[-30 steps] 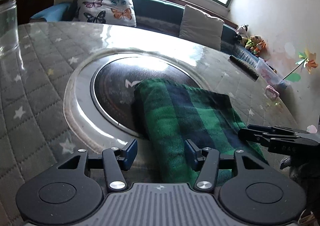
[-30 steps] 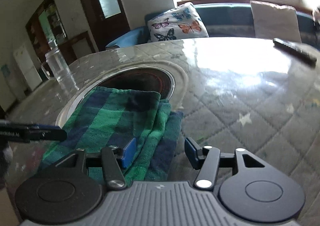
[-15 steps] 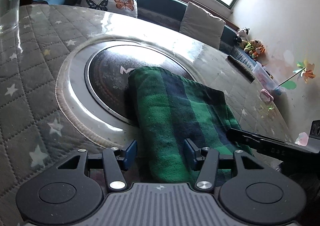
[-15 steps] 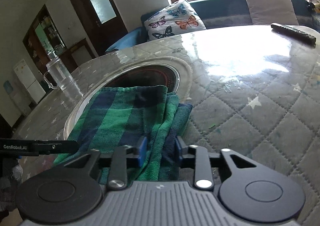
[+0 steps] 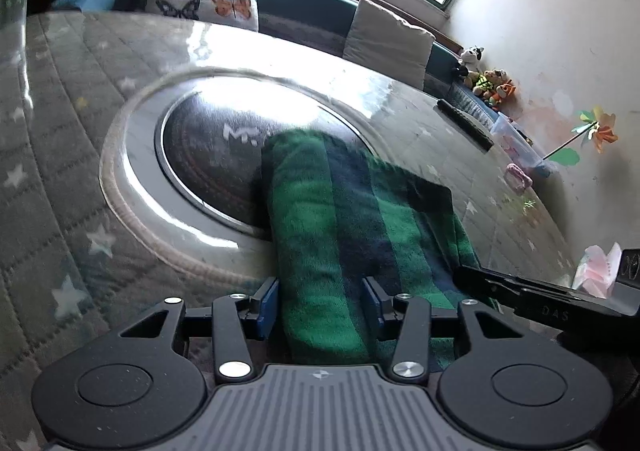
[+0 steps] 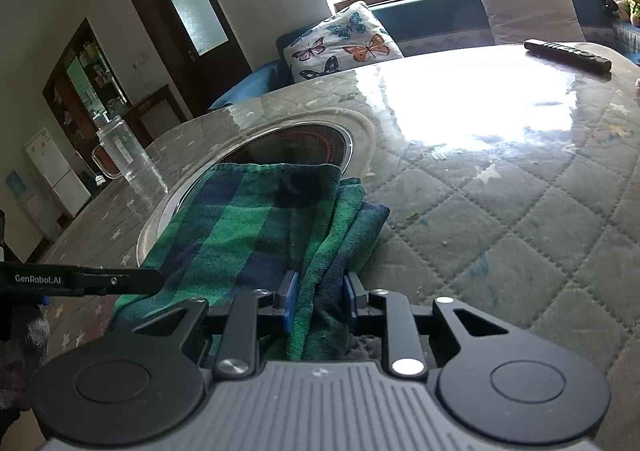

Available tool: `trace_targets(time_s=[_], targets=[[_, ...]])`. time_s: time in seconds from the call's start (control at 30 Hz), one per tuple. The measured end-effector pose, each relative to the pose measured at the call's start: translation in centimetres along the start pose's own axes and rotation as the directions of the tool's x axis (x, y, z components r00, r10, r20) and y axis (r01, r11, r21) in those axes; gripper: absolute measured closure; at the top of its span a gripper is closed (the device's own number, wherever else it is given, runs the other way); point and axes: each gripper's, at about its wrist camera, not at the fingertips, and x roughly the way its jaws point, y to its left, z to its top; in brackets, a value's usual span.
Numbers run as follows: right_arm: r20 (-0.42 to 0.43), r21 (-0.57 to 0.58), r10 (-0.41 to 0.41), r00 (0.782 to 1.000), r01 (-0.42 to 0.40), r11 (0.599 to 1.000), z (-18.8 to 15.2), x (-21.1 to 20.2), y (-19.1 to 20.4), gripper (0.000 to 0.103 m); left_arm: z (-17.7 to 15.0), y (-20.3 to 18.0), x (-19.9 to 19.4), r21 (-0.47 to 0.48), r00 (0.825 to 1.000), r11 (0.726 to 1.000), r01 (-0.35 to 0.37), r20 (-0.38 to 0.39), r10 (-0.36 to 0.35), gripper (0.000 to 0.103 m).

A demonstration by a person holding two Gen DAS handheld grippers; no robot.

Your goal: Fold clothes

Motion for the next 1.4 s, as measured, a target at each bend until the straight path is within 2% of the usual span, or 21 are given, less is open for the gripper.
trace_targets(time_s=[0.1, 0.17, 0.2, 0.27, 0.33, 0.37, 0.5, 0.53, 0.83, 1.1, 1.2, 1.4], targets=[[0.004, -0.006, -0.004, 1.0, 0.004, 1.0, 0.1, 0.2, 0.3, 0.078, 1.1, -0.5, -0.3, 0.028, 0.998, 0.999, -0.042, 0.052, 0.041, 0.057], [0.009, -0.02, -0.006, 1.0, 0.006, 1.0, 0.0, 0.2, 0.4, 0.076, 2.1, -0.8, -0.2, 0.04, 0.995, 0.998, -0.052, 0.084, 0.049, 0.065], [0.012, -0.025, -0.006, 1.0, 0.006, 1.0, -0.1, 0.1, 0.4, 0.074, 2.6, -0.9, 0.1, 0.047, 0.995, 0.998, -0.045, 0.093, 0.041, 0.065], [0.018, -0.032, 0.002, 1.0, -0.002, 0.999, -0.2, 0.1, 0.3, 0.068, 3.3, -1.3, 0.8, 0.069, 0.994, 0.997, -0.04, 0.105, 0.032, 0.068], [0.021, -0.042, 0.018, 1.0, -0.017, 0.999, -0.3, 0.2, 0.3, 0.054, 3.9, -1.6, 1.6, 0.085, 0.994, 0.996, -0.032, 0.11, 0.023, 0.068], [0.022, -0.061, 0.022, 1.0, -0.02, 0.998, -0.4, 0.2, 0.5, 0.05, 4.2, -1.8, 2.1, 0.091, 0.994, 0.996, -0.028, 0.11, 0.018, 0.069], [0.041, -0.15, -0.008, 0.999, 0.014, 0.989, -1.0, 0.4, 1.5, 0.042, 4.8, -1.9, 3.6, 0.128, 0.993, 0.991, -0.047, 0.114, 0.032, 0.07], [0.047, -0.159, -0.013, 0.999, 0.02, 0.987, -1.1, 0.4, 1.5, 0.038, 4.8, -1.9, 4.1, 0.133, 0.993, 0.99, -0.057, 0.106, 0.043, 0.074], [0.059, -0.153, 0.016, 0.998, -0.006, 0.988, -0.8, 0.1, 0.8, 0.033, 4.2, -1.3, 6.5, 0.156, 0.993, 0.982, -0.109, 0.059, 0.101, 0.076], [0.063, -0.145, 0.033, 0.997, -0.024, 0.989, -0.6, 0.0, 0.4, 0.025, 5.2, -2.4, 6.0, 0.175, 0.989, 0.976, -0.129, 0.092, 0.114, 0.076], [0.064, -0.142, 0.034, 0.997, -0.025, 0.989, -0.6, 0.0, 0.3, 0.015, 5.5, -2.6, 6.8, 0.189, 0.989, 0.973, -0.136, 0.085, 0.121, 0.076], [0.065, -0.136, 0.037, 0.997, -0.028, 0.99, -0.7, -0.1, 0.3, 0.014, 5.8, -2.4, 8.1, 0.185, 0.988, 0.971, -0.151, 0.065, 0.141, 0.076]])
